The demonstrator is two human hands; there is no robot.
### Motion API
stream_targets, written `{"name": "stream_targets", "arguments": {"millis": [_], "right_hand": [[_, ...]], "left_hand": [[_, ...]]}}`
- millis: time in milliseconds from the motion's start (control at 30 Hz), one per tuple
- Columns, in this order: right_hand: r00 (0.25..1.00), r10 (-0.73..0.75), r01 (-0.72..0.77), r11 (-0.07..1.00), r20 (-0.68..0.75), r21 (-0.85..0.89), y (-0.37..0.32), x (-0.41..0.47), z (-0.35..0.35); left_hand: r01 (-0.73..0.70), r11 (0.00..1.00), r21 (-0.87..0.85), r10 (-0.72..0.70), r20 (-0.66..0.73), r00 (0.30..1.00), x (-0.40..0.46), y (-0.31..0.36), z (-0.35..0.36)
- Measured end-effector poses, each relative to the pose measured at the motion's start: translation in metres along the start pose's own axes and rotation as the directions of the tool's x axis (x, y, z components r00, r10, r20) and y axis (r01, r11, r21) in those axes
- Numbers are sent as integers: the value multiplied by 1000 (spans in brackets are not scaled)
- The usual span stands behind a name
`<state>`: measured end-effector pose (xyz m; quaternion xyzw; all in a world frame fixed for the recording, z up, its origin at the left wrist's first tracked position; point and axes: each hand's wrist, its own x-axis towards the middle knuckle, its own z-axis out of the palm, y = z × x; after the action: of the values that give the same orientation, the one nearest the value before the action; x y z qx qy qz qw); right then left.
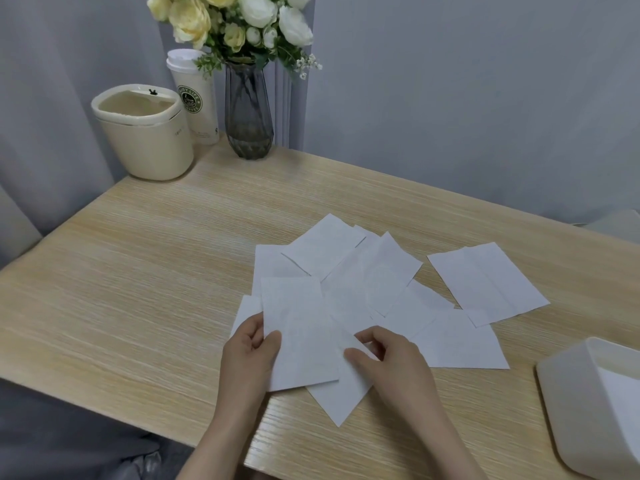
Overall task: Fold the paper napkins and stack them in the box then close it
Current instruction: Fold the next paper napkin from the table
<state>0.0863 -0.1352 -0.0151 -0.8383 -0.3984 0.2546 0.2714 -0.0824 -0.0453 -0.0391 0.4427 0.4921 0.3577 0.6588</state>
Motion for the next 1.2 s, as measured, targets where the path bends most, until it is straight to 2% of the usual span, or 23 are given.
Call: {"name": "stream_targets", "arguments": {"millis": [133, 400, 833, 1033, 1200], "right_hand": [[1000, 11, -11, 1000, -19, 8, 3, 2, 0], [971, 152, -127, 982, -184, 138, 25, 7, -20], [978, 162, -136, 973, -132, 188, 35, 3, -28], [976, 166, -143, 976, -139, 164, 39, 5, -30], [963, 159, -119, 975, -216, 187, 44, 6, -33]], "left_hand": [[0, 1000, -29, 0, 0, 1000, -1, 1, -1], [8, 999, -36, -8, -18, 1000, 1, 3, 1], [14, 995, 100, -22, 83, 996, 2, 5, 10], [40, 997, 71, -45, 72, 996, 4, 3, 12], [57, 997, 46, -61, 80, 995, 6, 3, 11]]}}
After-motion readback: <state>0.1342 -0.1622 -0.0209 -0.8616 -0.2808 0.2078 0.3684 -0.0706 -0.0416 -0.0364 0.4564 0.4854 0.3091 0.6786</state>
